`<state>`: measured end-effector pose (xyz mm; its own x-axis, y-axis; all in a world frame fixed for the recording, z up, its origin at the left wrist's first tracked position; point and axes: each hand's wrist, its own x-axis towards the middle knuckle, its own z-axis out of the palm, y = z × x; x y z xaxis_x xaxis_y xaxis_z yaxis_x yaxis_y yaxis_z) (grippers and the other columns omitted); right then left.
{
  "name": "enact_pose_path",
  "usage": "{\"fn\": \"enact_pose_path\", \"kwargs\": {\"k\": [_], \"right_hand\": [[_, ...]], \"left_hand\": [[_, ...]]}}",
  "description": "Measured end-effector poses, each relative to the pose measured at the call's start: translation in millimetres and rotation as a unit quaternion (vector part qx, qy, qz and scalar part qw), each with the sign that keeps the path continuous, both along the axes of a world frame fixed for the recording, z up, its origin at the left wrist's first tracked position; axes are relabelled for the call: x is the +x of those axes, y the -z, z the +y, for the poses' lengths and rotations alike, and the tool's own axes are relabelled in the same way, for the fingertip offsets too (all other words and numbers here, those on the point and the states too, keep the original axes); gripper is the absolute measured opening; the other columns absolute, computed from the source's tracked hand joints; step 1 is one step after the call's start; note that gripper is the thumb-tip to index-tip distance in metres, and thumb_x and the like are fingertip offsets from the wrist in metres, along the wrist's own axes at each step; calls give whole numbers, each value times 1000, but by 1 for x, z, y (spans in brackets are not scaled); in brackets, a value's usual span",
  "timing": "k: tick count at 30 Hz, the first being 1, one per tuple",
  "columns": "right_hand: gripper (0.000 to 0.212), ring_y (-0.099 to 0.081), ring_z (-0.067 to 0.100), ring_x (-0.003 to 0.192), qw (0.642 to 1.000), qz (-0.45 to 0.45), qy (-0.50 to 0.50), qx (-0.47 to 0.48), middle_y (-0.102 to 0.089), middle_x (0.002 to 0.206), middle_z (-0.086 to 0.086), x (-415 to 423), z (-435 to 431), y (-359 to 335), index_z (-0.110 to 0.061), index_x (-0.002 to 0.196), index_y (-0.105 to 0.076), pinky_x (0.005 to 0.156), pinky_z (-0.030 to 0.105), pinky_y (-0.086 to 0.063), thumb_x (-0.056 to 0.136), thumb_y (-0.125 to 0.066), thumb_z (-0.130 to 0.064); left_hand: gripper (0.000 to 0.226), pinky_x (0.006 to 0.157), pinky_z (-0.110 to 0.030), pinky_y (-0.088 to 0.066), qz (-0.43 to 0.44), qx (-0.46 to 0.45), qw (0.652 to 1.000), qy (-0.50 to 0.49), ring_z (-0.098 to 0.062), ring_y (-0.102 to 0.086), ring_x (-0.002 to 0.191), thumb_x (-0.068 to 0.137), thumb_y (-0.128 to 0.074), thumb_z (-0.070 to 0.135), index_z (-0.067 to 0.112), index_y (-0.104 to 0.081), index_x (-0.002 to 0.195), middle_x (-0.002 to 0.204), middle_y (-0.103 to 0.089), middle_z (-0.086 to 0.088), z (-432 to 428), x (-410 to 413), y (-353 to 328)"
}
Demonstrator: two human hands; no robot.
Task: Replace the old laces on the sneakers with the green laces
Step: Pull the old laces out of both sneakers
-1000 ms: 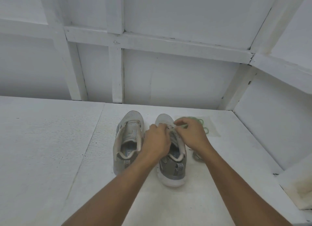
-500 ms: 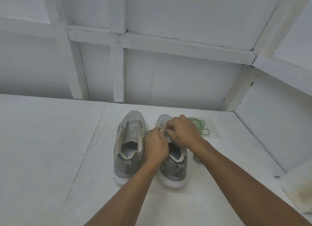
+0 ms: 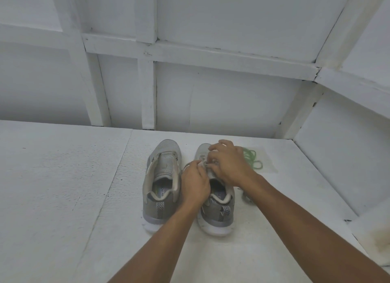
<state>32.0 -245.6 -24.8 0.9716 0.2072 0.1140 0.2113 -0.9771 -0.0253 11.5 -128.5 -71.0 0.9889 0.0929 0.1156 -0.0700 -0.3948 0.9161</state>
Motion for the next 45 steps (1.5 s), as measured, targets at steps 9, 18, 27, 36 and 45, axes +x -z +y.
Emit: {"fn": "enact_pose_path", "kwargs": {"k": [9, 18, 27, 36, 45], "right_hand": [[24, -43, 28, 120, 967, -152, 180, 98, -55, 123, 5, 10, -46, -33, -13, 115, -57, 95, 42, -33, 92, -53, -20], [19, -35, 21, 133, 999, -18, -12, 28, -58, 124, -6, 0, -2, 2, -23, 106, -64, 99, 41, -32, 91, -56, -31], [10, -55, 26, 87, 978, -96, 89, 165, -62, 91, 4, 11, -37, -29, -11, 84, -60, 73, 37, -46, 93, -54, -11], [14, -52, 20, 73, 939, -175, 162, 247, -58, 85, 8, 18, -67, -42, -6, 80, -54, 60, 31, -40, 91, -49, 2], [10, -55, 24, 76, 914, -221, 207, 270, -58, 86, 8, 19, -82, -51, -6, 81, -58, 62, 27, -35, 89, -53, -3]], "left_hand": [[33, 89, -31, -42, 3, 6, 1000, -5, -26, -58, 105, 102, -34, 17, 7, -60, 118, 112, -66, -11, 0, 0, 0], [32, 85, -32, -42, 2, 4, 1000, -13, -28, -59, 102, 101, -35, 17, 5, -62, 114, 109, -67, -14, -2, 1, 1], [32, 88, -36, -47, 2, 6, 1000, -9, -26, -60, 100, 102, -34, 18, 7, -61, 115, 107, -67, -11, -1, 1, 3], [33, 91, -33, -45, 6, 6, 1000, -9, -25, -58, 104, 102, -34, 19, 7, -60, 120, 113, -66, -10, -1, 0, 2], [32, 90, -35, -46, 1, 1, 1000, -8, -28, -59, 102, 101, -36, 18, 7, -61, 117, 109, -67, -12, -2, 2, 5]]}}
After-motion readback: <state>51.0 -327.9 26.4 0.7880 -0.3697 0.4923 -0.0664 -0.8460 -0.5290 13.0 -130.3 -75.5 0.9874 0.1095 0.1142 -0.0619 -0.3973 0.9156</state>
